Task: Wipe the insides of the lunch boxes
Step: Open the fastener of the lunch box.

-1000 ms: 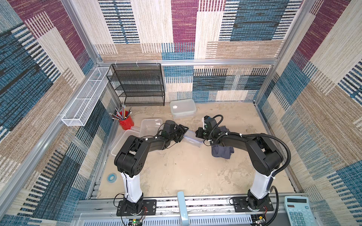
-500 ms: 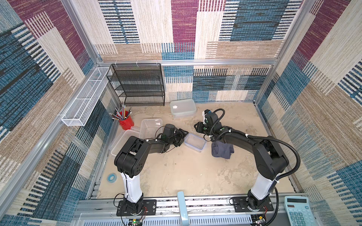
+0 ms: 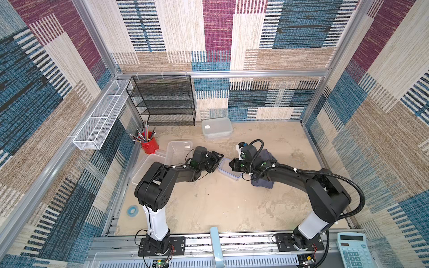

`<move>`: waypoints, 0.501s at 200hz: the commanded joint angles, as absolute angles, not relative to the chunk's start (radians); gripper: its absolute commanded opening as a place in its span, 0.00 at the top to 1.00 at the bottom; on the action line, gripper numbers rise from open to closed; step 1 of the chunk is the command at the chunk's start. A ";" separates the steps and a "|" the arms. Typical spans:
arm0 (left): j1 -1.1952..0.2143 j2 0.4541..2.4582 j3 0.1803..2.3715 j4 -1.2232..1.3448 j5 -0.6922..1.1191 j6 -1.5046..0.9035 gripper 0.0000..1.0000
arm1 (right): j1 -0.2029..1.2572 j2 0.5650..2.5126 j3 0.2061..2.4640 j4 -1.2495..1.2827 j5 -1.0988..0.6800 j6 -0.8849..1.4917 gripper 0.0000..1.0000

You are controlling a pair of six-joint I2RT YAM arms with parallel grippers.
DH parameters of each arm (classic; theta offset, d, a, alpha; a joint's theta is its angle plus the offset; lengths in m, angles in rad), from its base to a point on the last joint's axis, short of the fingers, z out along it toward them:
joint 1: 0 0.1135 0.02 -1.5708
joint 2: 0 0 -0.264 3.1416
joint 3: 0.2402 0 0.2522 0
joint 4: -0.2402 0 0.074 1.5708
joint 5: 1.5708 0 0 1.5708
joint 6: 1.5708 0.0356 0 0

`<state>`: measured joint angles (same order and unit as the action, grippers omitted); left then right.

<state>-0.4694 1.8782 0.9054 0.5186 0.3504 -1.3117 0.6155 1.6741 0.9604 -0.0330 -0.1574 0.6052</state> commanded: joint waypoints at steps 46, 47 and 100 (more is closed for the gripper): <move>-0.470 1.895 0.933 0.481 0.408 -1.290 0.35 | 0.618 1.693 0.866 0.003 -0.155 0.666 0.91; -0.471 1.896 0.933 0.483 0.409 -1.290 0.35 | 0.618 1.693 0.865 0.004 -0.155 0.666 0.91; -0.472 1.911 0.911 0.573 0.441 -1.333 0.36 | 0.635 1.710 0.811 0.023 -0.159 0.707 0.94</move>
